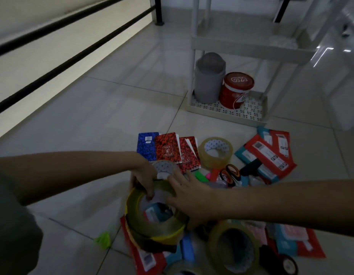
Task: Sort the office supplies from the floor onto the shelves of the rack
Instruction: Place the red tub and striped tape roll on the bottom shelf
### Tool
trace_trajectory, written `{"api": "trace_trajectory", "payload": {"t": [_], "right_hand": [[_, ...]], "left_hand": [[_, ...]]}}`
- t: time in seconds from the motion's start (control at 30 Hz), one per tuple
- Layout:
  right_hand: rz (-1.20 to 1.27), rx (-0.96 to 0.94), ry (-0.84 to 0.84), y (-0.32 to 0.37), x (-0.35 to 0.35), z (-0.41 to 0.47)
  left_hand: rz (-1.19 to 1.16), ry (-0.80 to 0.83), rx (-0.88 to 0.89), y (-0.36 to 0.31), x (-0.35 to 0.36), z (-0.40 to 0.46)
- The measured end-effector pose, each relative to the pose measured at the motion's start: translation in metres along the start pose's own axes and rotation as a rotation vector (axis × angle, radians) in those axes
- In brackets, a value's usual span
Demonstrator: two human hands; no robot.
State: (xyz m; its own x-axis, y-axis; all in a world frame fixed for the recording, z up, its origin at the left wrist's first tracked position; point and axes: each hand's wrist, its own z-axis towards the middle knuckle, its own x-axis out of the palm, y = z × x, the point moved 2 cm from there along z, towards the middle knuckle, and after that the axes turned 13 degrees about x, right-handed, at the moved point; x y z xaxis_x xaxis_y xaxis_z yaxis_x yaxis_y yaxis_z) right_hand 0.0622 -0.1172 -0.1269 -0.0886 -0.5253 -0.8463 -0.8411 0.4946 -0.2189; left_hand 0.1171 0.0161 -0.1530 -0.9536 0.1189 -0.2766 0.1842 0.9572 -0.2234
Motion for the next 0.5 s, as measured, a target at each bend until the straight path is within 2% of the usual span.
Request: {"api": "trace_trajectory", "payload": {"t": [0.1,0.17,0.3,0.5], "right_hand": [[0.144,0.012,0.038,-0.013,-0.022,-0.014],[0.259,0.027,-0.017,-0.025,-0.036,-0.019],[0.440,0.186,0.030,-0.070,-0.050,-0.015],[0.610,0.425,0.008,-0.143,-0.051,-0.020]], "left_hand": [[-0.125,-0.010,0.011,-0.005,-0.028,-0.013],[-0.215,-0.058,0.025,-0.010,-0.046,-0.022],[-0.242,-0.225,0.079,-0.018,-0.083,-0.036],[-0.279,-0.536,0.129,-0.041,-0.136,-0.038]]}}
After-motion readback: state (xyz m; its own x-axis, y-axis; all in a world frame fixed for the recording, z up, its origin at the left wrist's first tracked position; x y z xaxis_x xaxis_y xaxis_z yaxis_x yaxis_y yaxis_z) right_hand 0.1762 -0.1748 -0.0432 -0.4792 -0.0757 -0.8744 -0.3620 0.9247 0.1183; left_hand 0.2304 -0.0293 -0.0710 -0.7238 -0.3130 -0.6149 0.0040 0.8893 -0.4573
